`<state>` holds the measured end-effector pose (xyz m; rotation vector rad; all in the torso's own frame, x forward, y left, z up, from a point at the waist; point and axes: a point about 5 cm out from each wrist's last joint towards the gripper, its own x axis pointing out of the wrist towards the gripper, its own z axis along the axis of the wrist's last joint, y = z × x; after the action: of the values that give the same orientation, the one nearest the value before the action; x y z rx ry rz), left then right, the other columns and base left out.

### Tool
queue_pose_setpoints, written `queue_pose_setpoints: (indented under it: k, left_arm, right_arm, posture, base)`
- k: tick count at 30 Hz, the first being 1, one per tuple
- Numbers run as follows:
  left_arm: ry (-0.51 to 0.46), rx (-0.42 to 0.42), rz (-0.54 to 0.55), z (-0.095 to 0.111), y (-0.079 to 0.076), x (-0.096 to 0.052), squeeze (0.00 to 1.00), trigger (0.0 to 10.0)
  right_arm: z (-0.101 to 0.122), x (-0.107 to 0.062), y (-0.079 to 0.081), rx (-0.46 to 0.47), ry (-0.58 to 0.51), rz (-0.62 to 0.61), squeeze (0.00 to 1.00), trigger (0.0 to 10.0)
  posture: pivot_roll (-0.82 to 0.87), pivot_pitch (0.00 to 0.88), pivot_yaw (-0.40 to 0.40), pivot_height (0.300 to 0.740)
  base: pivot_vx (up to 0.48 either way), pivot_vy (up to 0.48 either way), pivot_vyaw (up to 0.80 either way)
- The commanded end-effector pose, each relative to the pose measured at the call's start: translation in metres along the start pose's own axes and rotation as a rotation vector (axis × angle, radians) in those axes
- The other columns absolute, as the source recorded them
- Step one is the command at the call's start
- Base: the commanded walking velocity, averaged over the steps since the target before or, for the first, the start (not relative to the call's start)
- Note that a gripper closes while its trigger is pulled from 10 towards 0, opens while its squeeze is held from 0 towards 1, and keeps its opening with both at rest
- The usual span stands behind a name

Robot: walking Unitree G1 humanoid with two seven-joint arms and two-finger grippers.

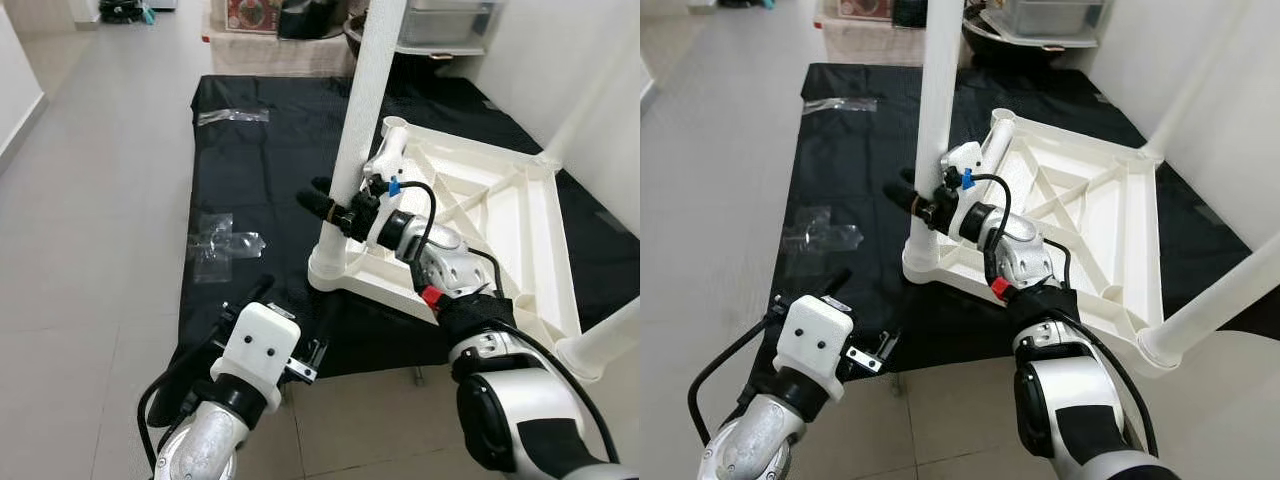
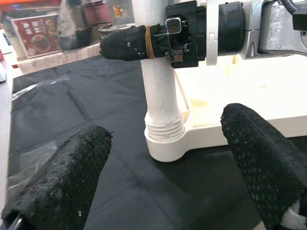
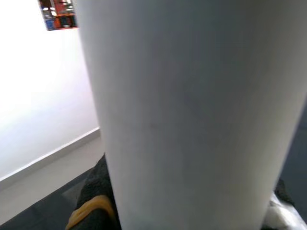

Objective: Building children table

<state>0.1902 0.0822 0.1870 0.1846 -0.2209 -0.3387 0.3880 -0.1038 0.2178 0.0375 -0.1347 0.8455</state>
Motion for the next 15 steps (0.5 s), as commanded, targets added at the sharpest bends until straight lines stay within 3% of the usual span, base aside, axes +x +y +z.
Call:
queue_pose_setpoints:
  k: [1,2,3,4,5,6,7,9,15]
  left_arm:
    - [0.009,-0.001,0.001,-0.002,-0.001,0.0,0.0,10.0]
    - [0.009,-0.001,0.001,-0.002,-0.001,0.0,0.0,10.0]
    - [0.008,-0.001,0.0,-0.002,-0.001,0.0,0.0,10.0]
    - [0.008,-0.001,0.0,-0.002,-0.001,0.0,0.0,10.0]
    - [0.008,-0.001,0.0,-0.002,-0.001,0.0,0.0,10.0]
    - [0.008,-0.002,-0.001,-0.002,-0.001,0.0,0.0,10.0]
    - [0.008,-0.003,-0.002,-0.003,-0.001,0.0,0.0,10.0]
    - [0.008,-0.003,-0.003,-0.003,-0.002,0.0,0.0,10.0]
    - [0.007,-0.002,-0.005,-0.003,-0.002,0.0,0.0,10.0]
  right_arm:
    - [0.0,-0.005,-0.01,-0.001,-0.016,-0.112,0.0,0.0]
    - [0.0,-0.005,-0.01,-0.001,-0.016,-0.112,0.0,0.0]
    - [-0.001,-0.008,-0.015,-0.016,-0.005,-0.232,0.0,0.0]
    - [-0.005,-0.014,-0.023,-0.033,0.022,-0.429,0.0,0.0]
    - [-0.005,-0.014,-0.023,-0.033,0.022,-0.429,0.0,0.0]
    - [-0.01,-0.023,-0.026,-0.066,0.051,-0.597,0.0,0.0]
    - [-0.015,-0.033,-0.026,-0.064,0.068,-0.757,0.0,0.0]
    - [-0.021,-0.046,-0.018,-0.03,0.082,-0.951,0.0,0.0]
    - [-0.021,-0.048,-0.002,0.015,0.066,-1.049,0.0,0.0]
  posture:
    - [0.11,0.083,-0.113,0.74]
    - [0.11,0.083,-0.113,0.74]
    - [0.1,0.082,-0.11,0.74]
    - [0.1,0.079,-0.107,0.74]
    - [0.1,0.079,-0.107,0.74]
    - [0.1,0.08,-0.106,0.74]
    - [0.1,0.08,-0.106,0.74]
    - [0.1,0.075,-0.103,0.74]
    - [0.1,0.072,-0.109,0.74]
  base:
    - [0.0,0.0,0.0]
    - [0.0,0.0,0.0]
    - [0.0,0.0,0.0]
    - [0.0,0.0,0.0]
    - [0.0,0.0,0.0]
    - [0.0,0.0,0.0]
    - [0.0,0.0,0.0]
    - [0.0,0.0,0.0]
    - [0.0,0.0,0.0]
